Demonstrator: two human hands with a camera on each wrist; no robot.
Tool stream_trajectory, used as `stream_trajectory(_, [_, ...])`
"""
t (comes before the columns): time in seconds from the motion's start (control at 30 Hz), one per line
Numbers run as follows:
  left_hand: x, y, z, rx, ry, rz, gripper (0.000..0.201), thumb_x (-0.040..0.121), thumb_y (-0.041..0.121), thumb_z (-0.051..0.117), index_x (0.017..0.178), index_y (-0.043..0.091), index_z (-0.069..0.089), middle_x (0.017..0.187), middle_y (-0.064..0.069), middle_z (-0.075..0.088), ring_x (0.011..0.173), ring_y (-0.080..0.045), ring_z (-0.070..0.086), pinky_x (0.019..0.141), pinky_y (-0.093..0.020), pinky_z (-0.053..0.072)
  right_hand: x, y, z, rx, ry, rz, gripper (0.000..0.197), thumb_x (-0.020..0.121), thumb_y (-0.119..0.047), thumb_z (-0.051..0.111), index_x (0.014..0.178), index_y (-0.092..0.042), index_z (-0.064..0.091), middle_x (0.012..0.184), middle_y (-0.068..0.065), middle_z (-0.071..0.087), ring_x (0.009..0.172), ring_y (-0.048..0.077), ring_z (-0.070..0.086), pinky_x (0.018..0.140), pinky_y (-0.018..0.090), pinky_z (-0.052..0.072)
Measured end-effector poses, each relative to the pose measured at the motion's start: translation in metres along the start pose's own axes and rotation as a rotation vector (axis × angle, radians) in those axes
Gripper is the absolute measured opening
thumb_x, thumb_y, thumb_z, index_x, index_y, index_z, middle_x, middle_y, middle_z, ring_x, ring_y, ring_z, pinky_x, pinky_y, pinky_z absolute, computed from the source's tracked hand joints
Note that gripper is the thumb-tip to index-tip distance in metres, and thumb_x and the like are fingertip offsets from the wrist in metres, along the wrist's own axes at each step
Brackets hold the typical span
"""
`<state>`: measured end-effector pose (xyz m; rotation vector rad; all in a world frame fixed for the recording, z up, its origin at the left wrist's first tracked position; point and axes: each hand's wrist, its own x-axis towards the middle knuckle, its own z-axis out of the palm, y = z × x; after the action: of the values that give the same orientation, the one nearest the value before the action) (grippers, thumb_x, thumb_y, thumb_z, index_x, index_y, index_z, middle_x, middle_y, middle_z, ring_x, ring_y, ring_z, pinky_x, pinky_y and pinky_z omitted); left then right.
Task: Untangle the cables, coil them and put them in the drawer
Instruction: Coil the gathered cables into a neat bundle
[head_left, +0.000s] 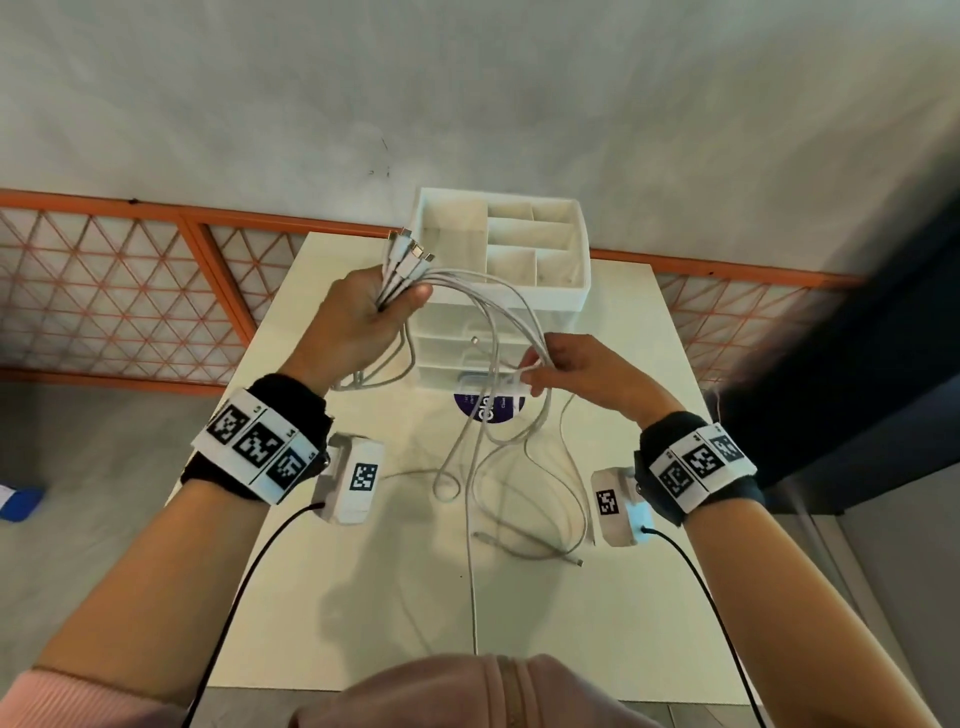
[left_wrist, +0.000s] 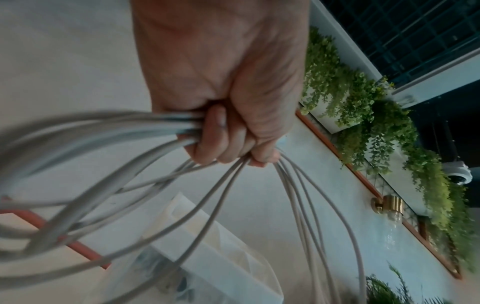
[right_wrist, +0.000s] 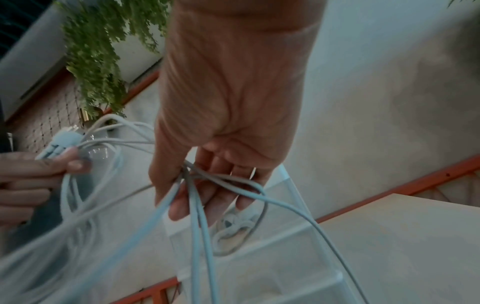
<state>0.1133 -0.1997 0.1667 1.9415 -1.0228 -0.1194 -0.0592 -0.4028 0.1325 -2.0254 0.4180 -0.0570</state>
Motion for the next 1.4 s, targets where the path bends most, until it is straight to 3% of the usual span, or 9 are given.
stream_trajectory(0.17, [0.003,-0.008,-0.007,-0.036,0.164,0.004,0.035,0.094,0.035,0.053,0.060,0.029,0.045,0.054,0.007,0.036,0.046,-0.004,0.038,0.052,-0.026,0.028,0.006,0.027,-0.003,-0.247,0.031,0.020,0.021,0.082,-0.012,0.071,0.100,-0.004,0.064,0.085,-0.013,0.065,0.076,-0.006,0.062,0.074,0.013,0.044])
stream_trajectory(0.3, [0.002,-0.010,-0.010,-0.054,0.257,0.023,0.018,0.093,0.037,0.051,0.082,0.024,0.055,0.059,0.006,0.041,0.056,-0.006,0.041,0.061,-0.029,0.034,0.004,0.049,-0.001,-0.352,0.148,0.085,0.025,0.082,-0.014,0.070,0.105,-0.010,0.059,0.100,0.002,0.059,0.084,0.016,0.055,0.071,0.019,0.037])
stream_trajectory(0.43, [0.003,-0.013,-0.008,-0.054,0.299,0.011,0.030,0.092,0.041,0.049,0.091,0.014,0.063,0.067,-0.007,0.050,0.063,-0.016,0.045,0.063,-0.031,0.037,-0.002,0.052,0.006,-0.122,0.159,0.122,0.037,0.078,-0.027,0.075,0.109,-0.020,0.055,0.091,-0.005,0.051,0.068,0.004,0.045,0.065,0.017,0.035])
stream_trajectory(0.57, [0.004,-0.015,-0.010,-0.077,0.316,-0.005,0.030,0.092,0.039,0.050,0.099,0.014,0.065,0.069,0.002,0.053,0.064,-0.010,0.047,0.066,-0.028,0.037,-0.015,0.059,0.007,0.090,0.237,0.053,0.028,0.099,-0.032,0.041,0.108,-0.018,0.065,0.083,-0.006,0.054,0.069,0.000,0.046,0.067,0.015,0.037])
stream_trajectory(0.8, [0.002,-0.006,-0.006,-0.140,0.384,0.021,0.028,0.095,0.032,0.051,0.104,0.010,0.064,0.075,0.006,0.056,0.067,0.000,0.051,0.066,-0.016,0.041,-0.005,0.083,0.016,-0.193,0.232,0.180,0.025,0.096,-0.014,0.048,0.078,-0.016,0.066,0.073,-0.008,0.052,0.067,0.011,0.045,0.059,0.018,0.033])
stream_trajectory(0.97, [0.003,-0.004,-0.006,-0.183,0.427,0.029,0.026,0.093,0.036,0.050,0.097,0.013,0.063,0.074,-0.002,0.056,0.069,-0.011,0.051,0.067,-0.027,0.042,0.003,0.100,0.026,-0.509,0.059,0.347,0.035,0.096,-0.026,0.048,0.063,-0.023,0.061,0.067,-0.007,0.049,0.087,0.027,0.055,0.085,0.040,0.041])
stream_trajectory(1.1, [-0.003,0.003,0.006,-0.110,0.342,0.064,0.029,0.094,0.030,0.052,0.108,0.009,0.067,0.079,0.004,0.060,0.071,-0.009,0.053,0.068,-0.023,0.043,0.009,0.079,0.023,-0.585,0.076,0.309,0.021,0.093,-0.028,0.054,0.100,-0.016,0.071,0.104,0.003,0.058,0.107,0.022,0.053,0.102,0.042,0.035])
stream_trajectory(1.2, [-0.008,0.010,0.019,-0.073,0.316,0.091,0.028,0.094,0.024,0.055,0.113,0.008,0.066,0.089,0.005,0.061,0.079,0.001,0.054,0.066,0.000,0.036,0.019,0.051,0.018,-0.427,0.230,0.158,0.024,0.096,-0.021,0.049,0.106,-0.011,0.068,0.117,0.012,0.065,0.108,0.027,0.058,0.096,0.037,0.041])
stream_trajectory(1.4, [-0.010,0.019,0.034,-0.081,0.252,0.069,0.024,0.094,0.026,0.055,0.103,0.009,0.068,0.071,-0.008,0.058,0.061,-0.005,0.050,0.055,-0.006,0.034,0.012,-0.048,0.017,0.252,0.085,-0.136,0.075,0.089,-0.064,0.008,0.123,-0.022,0.060,0.113,-0.002,0.070,0.114,0.010,0.061,0.107,0.031,0.036])
